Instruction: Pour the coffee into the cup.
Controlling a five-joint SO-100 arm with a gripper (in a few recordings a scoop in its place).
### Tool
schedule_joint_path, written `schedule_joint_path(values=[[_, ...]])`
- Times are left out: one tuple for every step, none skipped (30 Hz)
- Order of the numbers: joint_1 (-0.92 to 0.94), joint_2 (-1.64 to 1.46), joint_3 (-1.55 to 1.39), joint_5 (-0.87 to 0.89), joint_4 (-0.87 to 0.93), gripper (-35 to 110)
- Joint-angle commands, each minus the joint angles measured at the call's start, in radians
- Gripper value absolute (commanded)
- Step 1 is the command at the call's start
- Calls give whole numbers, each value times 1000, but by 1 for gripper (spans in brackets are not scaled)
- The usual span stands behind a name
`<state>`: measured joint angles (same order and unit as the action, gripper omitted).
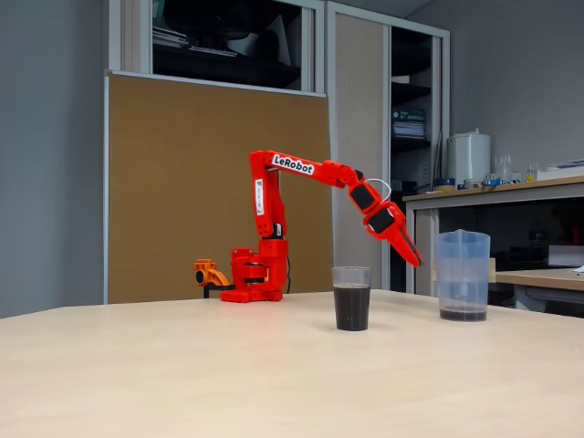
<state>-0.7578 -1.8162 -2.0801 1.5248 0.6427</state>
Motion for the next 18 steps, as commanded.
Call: schedule_joint_path(values=[[14,-152,-95,-28,-31,5],[20,-189,-130,-55,-49,4],[26,-230,-173,-86,-74,2],[34,-276,-225,-115,-103,0],[40,-331,-290,-156,-146,0],[46,-385,-357,-196,-190,0],[51,-443,-423,-235,-232,0],[55,-505,-492,-290,-276,0],[58,-568,-560,-341,-321,0],[61,-632,-621,-377,-344,0],[66,-692,-672,-413,-350,0],[71,-744,-710,-460,-351,0],[75,-799,-747,-499,-347,0],[83,-848,-782,-528,-339,0],[89,-893,-811,-571,-330,0],[92,-936,-836,-612,-314,0],[97,-974,-861,-637,-301,0],[100,-1002,-879,-672,-287,0]])
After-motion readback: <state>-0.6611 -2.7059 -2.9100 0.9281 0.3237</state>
